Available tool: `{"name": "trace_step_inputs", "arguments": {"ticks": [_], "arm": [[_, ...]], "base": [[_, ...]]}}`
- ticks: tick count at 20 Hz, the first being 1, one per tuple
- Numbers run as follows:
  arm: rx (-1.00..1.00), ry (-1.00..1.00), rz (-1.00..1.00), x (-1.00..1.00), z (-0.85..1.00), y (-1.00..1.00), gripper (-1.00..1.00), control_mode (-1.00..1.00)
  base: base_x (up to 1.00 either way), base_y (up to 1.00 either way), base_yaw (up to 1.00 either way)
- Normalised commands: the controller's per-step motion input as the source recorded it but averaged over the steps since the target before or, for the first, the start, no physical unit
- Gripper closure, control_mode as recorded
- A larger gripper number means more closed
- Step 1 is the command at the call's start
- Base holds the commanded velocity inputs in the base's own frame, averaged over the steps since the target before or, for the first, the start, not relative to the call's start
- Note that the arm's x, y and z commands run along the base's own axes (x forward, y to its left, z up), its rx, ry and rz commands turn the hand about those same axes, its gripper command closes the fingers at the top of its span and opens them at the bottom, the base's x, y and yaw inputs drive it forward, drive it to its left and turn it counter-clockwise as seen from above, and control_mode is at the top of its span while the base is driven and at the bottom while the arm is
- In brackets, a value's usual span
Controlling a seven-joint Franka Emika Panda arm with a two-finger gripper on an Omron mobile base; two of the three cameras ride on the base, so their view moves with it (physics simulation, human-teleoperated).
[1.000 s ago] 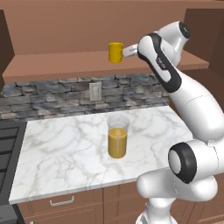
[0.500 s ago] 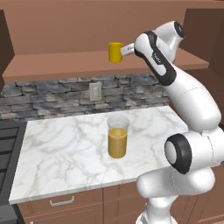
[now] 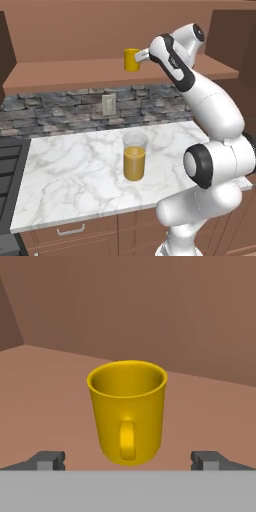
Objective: There is a tray on the dining counter. Grab the cup, mug, and pitcher and place them on the tray. The pitcher may be placed next to the tray if it cannot fit the tray.
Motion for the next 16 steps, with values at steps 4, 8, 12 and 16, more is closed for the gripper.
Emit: {"name": "trace_step_inputs", "arguments": {"ticks": [4,8,12,16], "arm": [[0.0,0.0,0.01,0.23,-0.11,0.0,-1.0,-1.0],[0.0,0.0,0.01,0.21,-0.1,0.05,-1.0,-1.0],[0.0,0.0,0.0,0.14,-0.05,0.09,-1.0,-1.0],[0.0,0.0,0.0,0.16,-0.07,0.18,-1.0,-1.0]], "base": [[0.0,0.0,0.0],[0.0,0.0,0.0],[0.0,0.0,0.0],[0.0,0.0,0.0]]}}
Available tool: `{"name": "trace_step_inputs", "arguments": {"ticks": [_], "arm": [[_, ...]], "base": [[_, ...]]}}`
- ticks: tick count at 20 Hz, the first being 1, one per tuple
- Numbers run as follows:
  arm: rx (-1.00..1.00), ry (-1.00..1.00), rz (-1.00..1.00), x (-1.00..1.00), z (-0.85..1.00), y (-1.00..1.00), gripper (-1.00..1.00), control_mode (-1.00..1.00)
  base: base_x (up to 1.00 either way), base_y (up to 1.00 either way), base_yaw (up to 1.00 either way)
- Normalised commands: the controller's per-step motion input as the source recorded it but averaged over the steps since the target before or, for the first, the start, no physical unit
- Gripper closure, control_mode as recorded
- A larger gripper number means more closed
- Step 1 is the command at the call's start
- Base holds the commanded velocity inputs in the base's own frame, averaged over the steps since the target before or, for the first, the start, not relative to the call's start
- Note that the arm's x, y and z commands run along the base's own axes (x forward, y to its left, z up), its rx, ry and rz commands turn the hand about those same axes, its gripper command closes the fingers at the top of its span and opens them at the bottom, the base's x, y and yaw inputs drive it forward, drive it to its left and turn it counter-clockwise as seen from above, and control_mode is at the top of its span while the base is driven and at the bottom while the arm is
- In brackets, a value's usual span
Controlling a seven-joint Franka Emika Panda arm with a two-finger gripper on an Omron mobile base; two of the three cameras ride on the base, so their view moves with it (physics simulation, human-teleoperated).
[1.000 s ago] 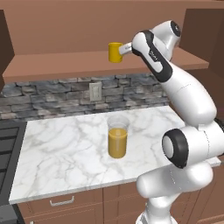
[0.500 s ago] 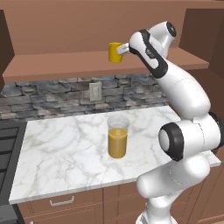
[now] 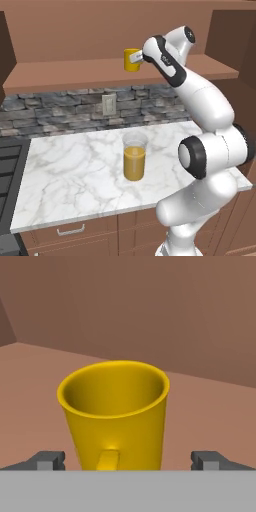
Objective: There is a tray on the dining counter. Grab the cup, mug, and pitcher and place them on the tray. The pitcher may be placed next to the tray if it cannot fit the tray.
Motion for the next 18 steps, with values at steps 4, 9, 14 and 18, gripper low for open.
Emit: {"name": "trace_step_inputs", "arguments": {"ticks": [4,9,14,18], "arm": [[0.0,0.0,0.0,0.09,-0.01,0.04,-1.0,-1.0],[0.0,0.01,0.0,0.01,0.0,0.0,-1.0,-1.0],[0.0,0.0,0.0,0.0,0.0,0.0,-1.0,-1.0],[0.0,0.0,0.0,0.0,0.0,0.0,-1.0,-1.0]], "base": [[0.0,0.0,0.0],[0.0,0.0,0.0],[0.0,0.0,0.0],[0.0,0.0,0.0]]}}
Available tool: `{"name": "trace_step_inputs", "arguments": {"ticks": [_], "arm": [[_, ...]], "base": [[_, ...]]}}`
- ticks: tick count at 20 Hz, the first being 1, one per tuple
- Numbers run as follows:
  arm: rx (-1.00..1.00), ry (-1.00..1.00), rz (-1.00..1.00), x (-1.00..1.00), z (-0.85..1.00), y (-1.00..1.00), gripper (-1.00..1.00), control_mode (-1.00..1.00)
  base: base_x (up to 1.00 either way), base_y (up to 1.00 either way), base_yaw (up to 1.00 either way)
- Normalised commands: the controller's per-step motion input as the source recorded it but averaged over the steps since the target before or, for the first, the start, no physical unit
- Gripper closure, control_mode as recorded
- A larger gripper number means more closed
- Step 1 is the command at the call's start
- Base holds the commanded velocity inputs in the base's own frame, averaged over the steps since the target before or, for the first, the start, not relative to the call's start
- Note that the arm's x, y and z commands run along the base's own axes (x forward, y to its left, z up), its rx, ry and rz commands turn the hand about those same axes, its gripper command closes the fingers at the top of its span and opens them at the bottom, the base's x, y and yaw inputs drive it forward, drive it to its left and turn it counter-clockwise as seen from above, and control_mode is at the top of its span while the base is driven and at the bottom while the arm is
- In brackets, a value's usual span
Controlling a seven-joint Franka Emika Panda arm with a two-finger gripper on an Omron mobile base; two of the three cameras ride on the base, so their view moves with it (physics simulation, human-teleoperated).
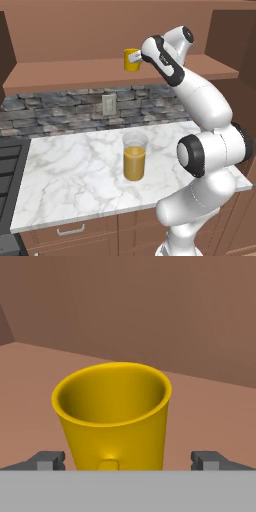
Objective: There is a tray on the dining counter. Grab the cup, mug, and pitcher and place them on the tray. The pitcher may be placed next to the tray if it cannot fit the tray.
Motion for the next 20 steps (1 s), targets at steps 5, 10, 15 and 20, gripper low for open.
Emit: {"name": "trace_step_inputs", "arguments": {"ticks": [5,10,15,20], "arm": [[0.0,0.0,0.0,0.0,0.0,0.0,1.0,-1.0],[0.0,0.0,0.0,0.0,0.0,0.0,1.0,-1.0],[0.0,0.0,0.0,0.0,0.0,0.0,1.0,-1.0],[0.0,0.0,0.0,0.0,0.0,0.0,1.0,-1.0]], "base": [[0.0,0.0,0.0],[0.0,0.0,0.0],[0.0,0.0,0.0],[0.0,0.0,0.0]]}}
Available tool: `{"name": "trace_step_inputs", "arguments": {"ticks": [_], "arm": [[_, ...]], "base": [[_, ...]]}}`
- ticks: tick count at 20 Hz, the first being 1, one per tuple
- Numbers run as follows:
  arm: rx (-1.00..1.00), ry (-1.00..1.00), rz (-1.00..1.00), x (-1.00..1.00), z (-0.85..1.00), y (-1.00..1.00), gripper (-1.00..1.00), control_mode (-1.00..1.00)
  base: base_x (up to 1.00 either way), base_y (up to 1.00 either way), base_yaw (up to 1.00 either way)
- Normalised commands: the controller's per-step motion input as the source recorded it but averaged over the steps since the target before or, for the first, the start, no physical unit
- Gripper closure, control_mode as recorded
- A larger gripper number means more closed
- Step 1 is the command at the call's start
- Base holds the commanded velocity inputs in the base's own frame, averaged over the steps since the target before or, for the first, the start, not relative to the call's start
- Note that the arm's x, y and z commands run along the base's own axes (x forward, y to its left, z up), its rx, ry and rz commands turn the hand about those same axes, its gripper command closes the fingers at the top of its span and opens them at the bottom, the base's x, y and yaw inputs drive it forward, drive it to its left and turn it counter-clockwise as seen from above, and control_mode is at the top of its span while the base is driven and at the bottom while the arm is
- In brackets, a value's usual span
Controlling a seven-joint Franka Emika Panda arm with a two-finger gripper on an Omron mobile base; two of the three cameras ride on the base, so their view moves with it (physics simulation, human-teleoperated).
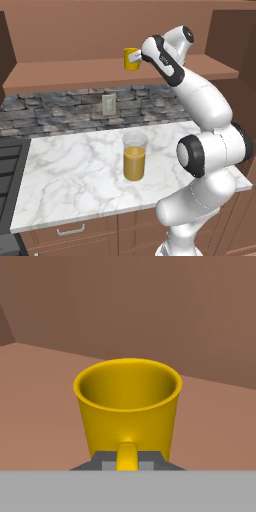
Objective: There is a tray on the dining counter. Grab the cup, mug, and pitcher and place them on the tray. The pitcher may be placed next to the tray if it cannot fit the tray.
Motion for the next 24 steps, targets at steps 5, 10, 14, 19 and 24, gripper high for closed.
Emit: {"name": "trace_step_inputs", "arguments": {"ticks": [5,10,14,19,24], "arm": [[0.0,0.0,0.0,0.0,0.0,0.0,1.0,-1.0],[0.0,-0.01,0.0,0.0,0.03,0.0,1.0,-1.0],[0.0,-0.07,0.0,-0.11,0.15,0.0,1.0,-1.0],[0.0,-0.05,0.0,-0.21,0.15,0.0,1.0,-1.0],[0.0,0.0,0.0,-0.45,0.01,-0.1,1.0,-1.0]], "base": [[0.0,0.0,0.0],[0.0,0.0,0.0],[0.0,0.0,0.0],[0.0,0.0,0.0],[0.0,0.0,0.0]]}}
